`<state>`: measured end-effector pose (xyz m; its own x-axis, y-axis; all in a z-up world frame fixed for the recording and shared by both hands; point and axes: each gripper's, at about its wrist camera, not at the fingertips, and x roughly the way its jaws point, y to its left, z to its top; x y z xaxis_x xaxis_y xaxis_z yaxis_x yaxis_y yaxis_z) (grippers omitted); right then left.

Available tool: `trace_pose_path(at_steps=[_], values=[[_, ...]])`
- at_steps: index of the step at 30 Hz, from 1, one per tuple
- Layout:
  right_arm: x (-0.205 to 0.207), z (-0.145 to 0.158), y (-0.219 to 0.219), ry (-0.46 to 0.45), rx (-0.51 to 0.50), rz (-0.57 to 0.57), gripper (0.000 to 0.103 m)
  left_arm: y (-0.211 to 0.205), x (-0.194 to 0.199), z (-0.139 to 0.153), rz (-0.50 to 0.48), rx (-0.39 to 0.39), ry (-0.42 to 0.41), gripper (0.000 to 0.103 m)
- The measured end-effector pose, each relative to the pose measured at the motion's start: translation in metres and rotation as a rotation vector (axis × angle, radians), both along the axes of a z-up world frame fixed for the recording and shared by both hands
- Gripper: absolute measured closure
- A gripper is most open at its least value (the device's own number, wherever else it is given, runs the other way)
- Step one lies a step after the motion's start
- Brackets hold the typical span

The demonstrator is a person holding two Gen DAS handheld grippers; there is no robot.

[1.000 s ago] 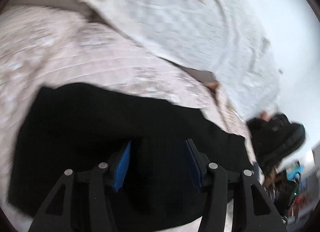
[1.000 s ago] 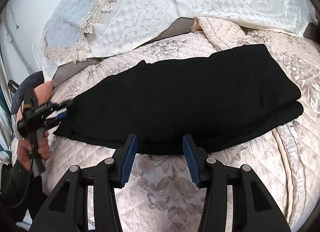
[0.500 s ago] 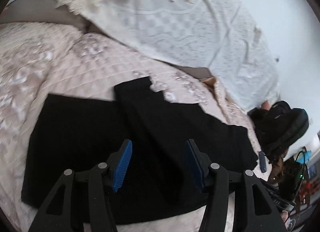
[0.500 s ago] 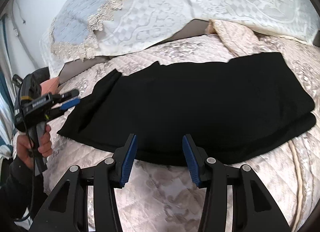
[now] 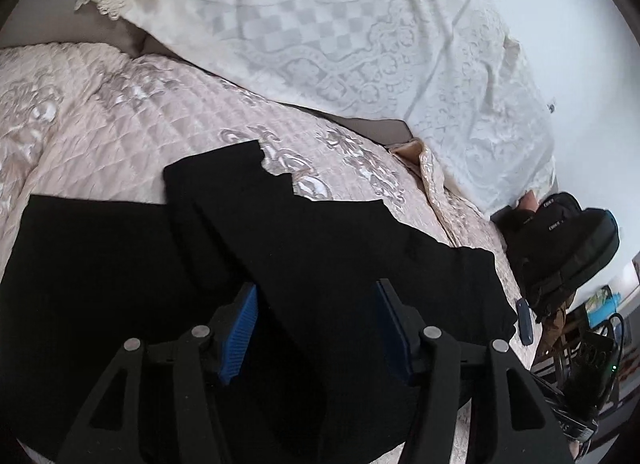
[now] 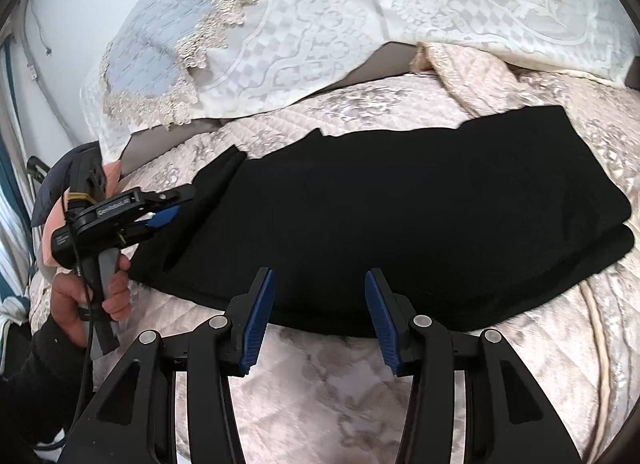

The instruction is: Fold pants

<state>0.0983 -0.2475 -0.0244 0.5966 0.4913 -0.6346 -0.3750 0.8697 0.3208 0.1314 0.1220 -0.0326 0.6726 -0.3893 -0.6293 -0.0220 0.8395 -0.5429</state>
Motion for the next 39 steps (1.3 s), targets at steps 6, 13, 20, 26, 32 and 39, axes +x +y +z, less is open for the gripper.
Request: trace_pose_path(at_steps=[6,13,20,26,32,39], values=[[0.003,-0.006,-0.009,0.013,0.019,-0.026,0.055,0.014,0.028,-0.011,0.058,-0.014,0.047,0.055],[0.000,0.001,-0.032,-0.023,0.030,-0.123,0.055,0.027,0.016,-0.004,0.117,0.026,0.036,0.099],[0.000,-0.005,-0.092,-0.016,0.067,-0.363,0.055,0.066,-0.063,0.025,0.243,0.085,-0.046,0.099],[0.012,-0.016,-0.136,0.030,0.169,-0.528,0.055,0.085,-0.078,-0.004,0.283,0.074,0.041,0.099],[0.032,-0.012,-0.148,0.030,0.168,-0.574,0.055,0.076,-0.083,-0.001,0.313,0.085,0.008,0.099],[0.050,-0.020,-0.155,0.061,0.208,-0.598,0.058,0.082,-0.068,-0.018,0.317,0.018,0.078,0.099]])
